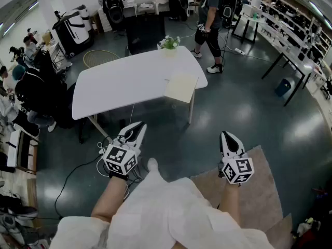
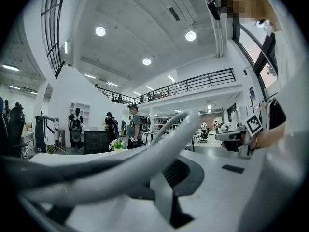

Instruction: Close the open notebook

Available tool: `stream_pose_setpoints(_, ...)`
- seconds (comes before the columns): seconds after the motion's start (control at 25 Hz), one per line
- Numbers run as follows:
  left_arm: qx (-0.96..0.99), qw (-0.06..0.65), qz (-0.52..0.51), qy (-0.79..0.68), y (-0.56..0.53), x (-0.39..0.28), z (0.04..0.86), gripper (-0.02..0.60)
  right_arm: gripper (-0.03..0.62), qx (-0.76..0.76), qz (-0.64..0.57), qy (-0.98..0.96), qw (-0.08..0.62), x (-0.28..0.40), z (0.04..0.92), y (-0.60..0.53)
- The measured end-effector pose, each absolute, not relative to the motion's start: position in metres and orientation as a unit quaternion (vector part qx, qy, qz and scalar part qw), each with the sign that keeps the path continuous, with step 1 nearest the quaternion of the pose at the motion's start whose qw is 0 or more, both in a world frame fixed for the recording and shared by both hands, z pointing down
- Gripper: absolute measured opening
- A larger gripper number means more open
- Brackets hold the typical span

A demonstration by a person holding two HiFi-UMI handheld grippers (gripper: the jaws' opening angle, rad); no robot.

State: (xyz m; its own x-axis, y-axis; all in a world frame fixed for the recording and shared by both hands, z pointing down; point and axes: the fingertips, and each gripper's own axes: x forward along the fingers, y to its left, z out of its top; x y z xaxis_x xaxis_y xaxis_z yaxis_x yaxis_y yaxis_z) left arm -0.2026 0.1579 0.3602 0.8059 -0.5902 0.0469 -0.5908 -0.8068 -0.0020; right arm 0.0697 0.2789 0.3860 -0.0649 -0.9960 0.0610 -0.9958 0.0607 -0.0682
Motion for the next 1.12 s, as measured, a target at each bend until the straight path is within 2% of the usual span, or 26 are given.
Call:
stream_pose_setpoints(0.48, 0.947, 0.016, 0.02, -0.32, 0.15, -0.199, 0.367, 0.015, 0.002, -0.672, -0.044, 0.739, -0.009, 0.077, 0.388, 0.269)
stream_pose_setpoints(0.76, 0.943, 0.024, 0.027, -0.33, 0.137, -0.202, 0.377, 0.015, 0.003, -0.646, -0.039, 0.759, -0.074, 0.062, 0.411, 0.256)
stream_pose_setpoints(1.12, 0.943, 0.033, 0.04, -0.33, 0.118, -0.19, 0.385, 0.015, 0.003, -0.635, -0.058, 0.767, -0.067, 0.07, 0.419, 0.235)
